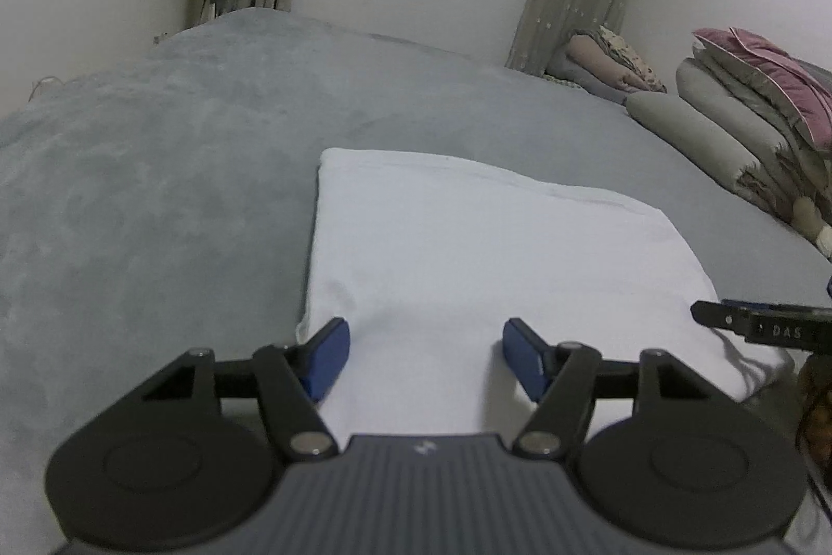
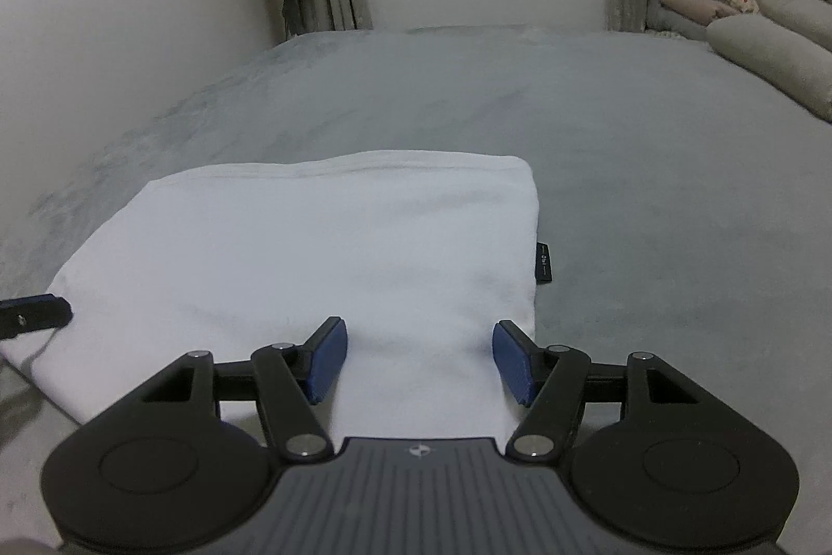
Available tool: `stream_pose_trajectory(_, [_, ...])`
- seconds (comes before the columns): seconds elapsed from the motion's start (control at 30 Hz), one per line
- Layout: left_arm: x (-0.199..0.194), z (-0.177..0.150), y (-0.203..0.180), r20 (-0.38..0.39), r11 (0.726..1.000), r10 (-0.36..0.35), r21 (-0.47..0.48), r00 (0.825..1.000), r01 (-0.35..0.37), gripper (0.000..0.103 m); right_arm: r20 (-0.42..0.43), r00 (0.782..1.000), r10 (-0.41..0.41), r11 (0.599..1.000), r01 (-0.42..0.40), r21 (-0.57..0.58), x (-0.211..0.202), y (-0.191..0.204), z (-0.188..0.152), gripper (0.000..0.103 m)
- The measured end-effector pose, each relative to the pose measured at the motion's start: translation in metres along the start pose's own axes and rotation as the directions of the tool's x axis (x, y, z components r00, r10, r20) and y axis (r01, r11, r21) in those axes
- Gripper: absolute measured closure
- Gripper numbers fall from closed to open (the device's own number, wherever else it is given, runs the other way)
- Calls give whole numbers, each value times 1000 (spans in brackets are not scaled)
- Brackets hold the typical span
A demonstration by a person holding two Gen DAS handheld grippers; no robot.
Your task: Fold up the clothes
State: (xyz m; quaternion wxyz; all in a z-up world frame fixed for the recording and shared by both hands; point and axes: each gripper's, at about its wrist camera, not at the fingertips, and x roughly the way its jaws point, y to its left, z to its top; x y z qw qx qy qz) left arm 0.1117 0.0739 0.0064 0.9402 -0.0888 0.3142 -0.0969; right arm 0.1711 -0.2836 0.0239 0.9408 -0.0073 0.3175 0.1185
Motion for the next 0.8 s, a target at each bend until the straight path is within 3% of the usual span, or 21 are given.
stream_pose_trajectory(0.17, [-7,17,1,6,1000,0,-30,1000,0,36,18,999,-35,999,35,-37,-4,8,1,40])
stream_pose_trajectory(0.23, [-17,33,-1,67,999,-14,-32,998,16,23,34,999,-21,999,23,-44,-8,13,6,39])
stream_pose_trajectory(0.3, [-16,47,-2,89,999,-35,-37,995,38,19,43,999,10,999,-9,-32,-7,18,12,37])
stream_pose_trajectory(0.4, [15,59,-6,12,999,-3,-46,1000,4,19,25,998,52,997,-51,-52,6,28,21,37])
stream_pose_trajectory(0.53, [58,50,-2,-105,989,144,1,984,-145,24,-20,998,62,981,-64,-182,26,38,26,35])
stream_pose_trajectory(0.7, [51,37,9,-68,994,112,26,991,-110,24,-41,993,107,970,-114,-214,27,1,29,34])
stream_pose_trajectory(0.8, [49,40,12,-72,993,122,10,990,-122,24,-59,995,85,984,-93,-149,28,-23,29,22])
